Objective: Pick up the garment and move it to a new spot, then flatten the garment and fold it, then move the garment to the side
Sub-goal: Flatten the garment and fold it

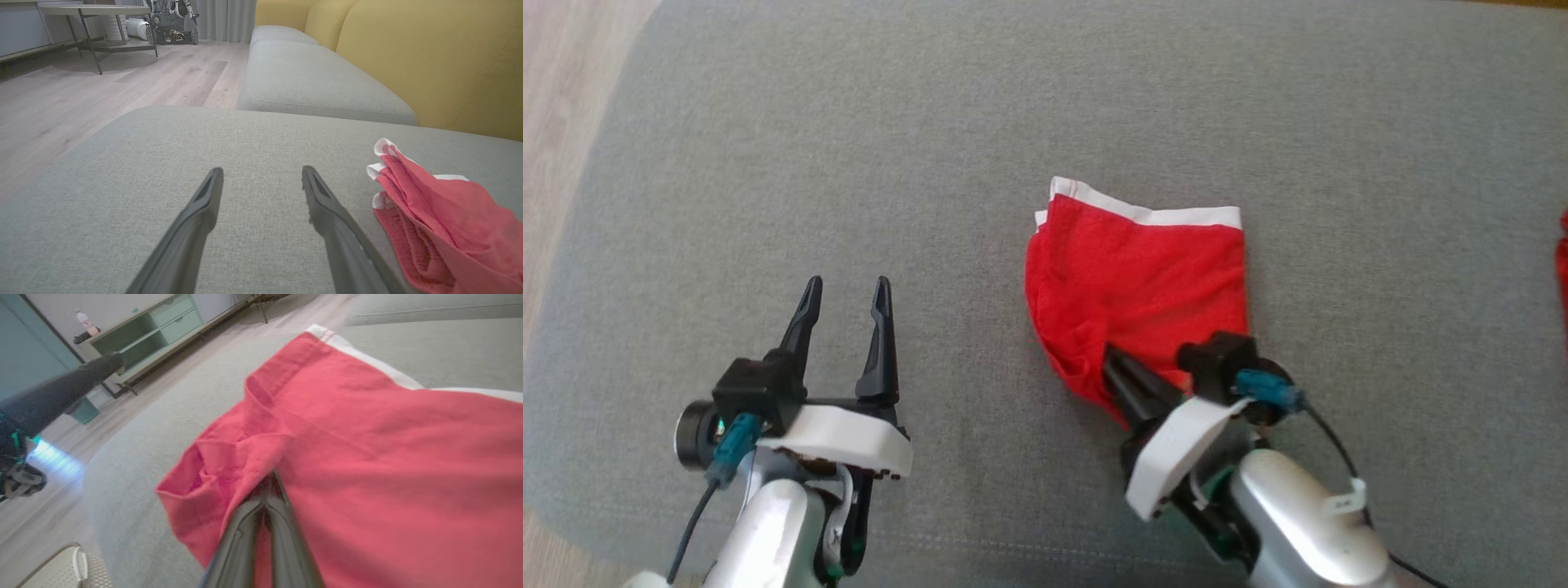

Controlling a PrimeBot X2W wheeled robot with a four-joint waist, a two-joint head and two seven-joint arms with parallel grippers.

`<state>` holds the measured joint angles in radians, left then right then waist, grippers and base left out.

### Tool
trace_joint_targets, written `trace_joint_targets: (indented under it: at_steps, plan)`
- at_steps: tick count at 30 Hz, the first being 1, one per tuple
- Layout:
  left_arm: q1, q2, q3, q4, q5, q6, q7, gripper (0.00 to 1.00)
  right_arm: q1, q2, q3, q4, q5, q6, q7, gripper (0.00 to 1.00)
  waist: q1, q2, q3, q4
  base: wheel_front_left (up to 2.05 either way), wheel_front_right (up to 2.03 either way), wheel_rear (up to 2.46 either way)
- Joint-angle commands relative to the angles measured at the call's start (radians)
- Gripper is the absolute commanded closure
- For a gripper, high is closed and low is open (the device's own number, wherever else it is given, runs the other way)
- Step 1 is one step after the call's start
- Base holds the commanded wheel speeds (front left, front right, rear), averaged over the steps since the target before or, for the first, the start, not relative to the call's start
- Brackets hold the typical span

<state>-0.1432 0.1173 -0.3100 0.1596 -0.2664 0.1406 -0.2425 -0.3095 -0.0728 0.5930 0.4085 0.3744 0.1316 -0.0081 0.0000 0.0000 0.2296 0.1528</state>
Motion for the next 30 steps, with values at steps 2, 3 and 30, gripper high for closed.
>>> trace_joint_targets:
  at_steps: [2,3,30]
  plan:
    - [-0.040,0.002,0.035,-0.028,0.005,0.002,-0.015,0.00,-0.040,0.020,0.073,-0.017,0.031,-0.001,-0.028,1.00,0.0000,0.0000,0.006,0.010,0.00,0.00,0.00]
    - [-0.040,0.001,0.037,-0.028,0.005,0.002,-0.015,0.00,-0.045,0.021,0.092,-0.013,0.043,-0.001,-0.029,1.00,0.0000,0.0000,0.006,0.010,0.00,0.00,0.00]
    - [0.030,0.031,0.105,-0.087,0.035,0.017,-0.019,0.00,0.115,-0.024,-0.352,-0.324,-0.071,-0.001,-0.104,0.00,0.0000,0.0000,-0.099,-0.107,0.00,0.00,0.00]
